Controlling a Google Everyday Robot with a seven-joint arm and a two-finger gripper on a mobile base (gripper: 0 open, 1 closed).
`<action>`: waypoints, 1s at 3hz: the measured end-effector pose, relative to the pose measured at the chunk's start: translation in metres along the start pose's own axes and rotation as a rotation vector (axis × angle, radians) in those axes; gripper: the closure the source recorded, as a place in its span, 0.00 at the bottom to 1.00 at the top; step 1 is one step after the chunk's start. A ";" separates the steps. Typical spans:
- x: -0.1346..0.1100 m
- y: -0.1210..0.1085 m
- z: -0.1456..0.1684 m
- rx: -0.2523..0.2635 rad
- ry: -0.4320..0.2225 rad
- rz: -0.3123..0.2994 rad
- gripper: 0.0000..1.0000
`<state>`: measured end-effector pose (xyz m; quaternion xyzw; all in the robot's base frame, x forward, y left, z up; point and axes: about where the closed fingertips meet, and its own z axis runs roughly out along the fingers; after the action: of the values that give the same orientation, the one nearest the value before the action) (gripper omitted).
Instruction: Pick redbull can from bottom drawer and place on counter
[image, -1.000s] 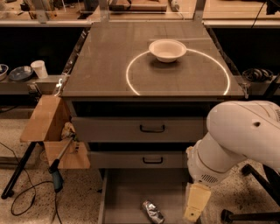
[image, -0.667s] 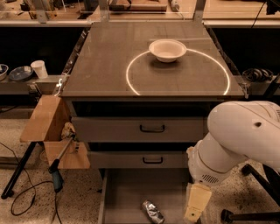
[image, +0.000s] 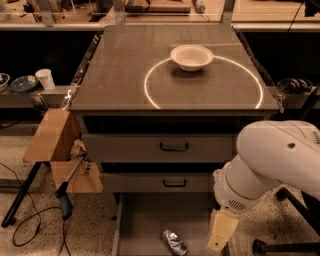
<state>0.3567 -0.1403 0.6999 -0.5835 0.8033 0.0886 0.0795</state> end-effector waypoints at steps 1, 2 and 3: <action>0.003 -0.005 0.025 -0.030 0.025 0.025 0.00; 0.003 -0.005 0.025 -0.031 0.024 0.026 0.00; 0.012 -0.015 0.061 -0.086 0.039 0.071 0.00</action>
Offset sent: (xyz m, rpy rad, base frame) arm 0.0040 0.0013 -0.0206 -0.0144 0.0311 -0.0102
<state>0.3684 -0.1412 0.6373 -0.5592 0.8204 0.1143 0.0358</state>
